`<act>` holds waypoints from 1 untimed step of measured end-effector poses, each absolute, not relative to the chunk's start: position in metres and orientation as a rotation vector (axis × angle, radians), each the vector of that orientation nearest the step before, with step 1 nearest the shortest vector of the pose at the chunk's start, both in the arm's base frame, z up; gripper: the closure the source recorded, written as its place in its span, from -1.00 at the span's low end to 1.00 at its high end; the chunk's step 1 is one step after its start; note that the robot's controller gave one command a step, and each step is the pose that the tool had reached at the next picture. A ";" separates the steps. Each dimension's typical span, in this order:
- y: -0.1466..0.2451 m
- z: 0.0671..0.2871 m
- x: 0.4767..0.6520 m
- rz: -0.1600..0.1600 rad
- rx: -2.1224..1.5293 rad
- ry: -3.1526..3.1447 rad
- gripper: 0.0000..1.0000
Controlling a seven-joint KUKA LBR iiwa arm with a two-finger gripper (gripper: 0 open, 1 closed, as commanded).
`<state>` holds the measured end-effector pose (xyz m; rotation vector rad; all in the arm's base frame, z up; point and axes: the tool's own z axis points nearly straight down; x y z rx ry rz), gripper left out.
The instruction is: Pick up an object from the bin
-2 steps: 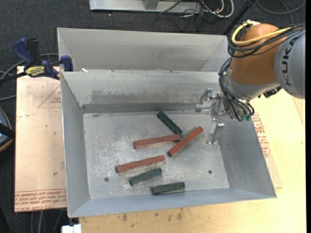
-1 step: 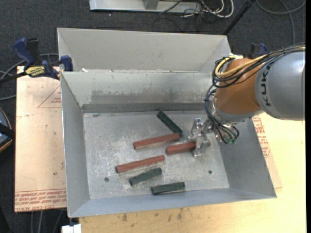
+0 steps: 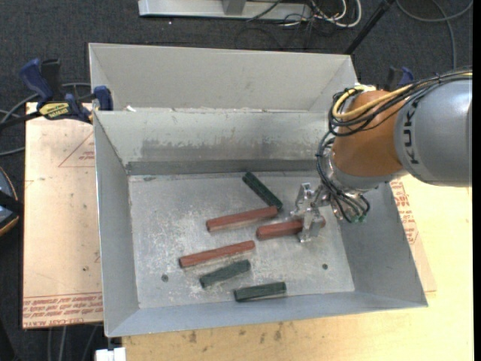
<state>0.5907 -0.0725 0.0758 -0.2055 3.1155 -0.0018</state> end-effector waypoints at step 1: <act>-0.068 0.217 0.587 0.000 -0.186 3.131 1.00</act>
Offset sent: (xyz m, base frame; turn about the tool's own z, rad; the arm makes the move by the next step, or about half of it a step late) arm 0.0000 0.0000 0.0000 0.0000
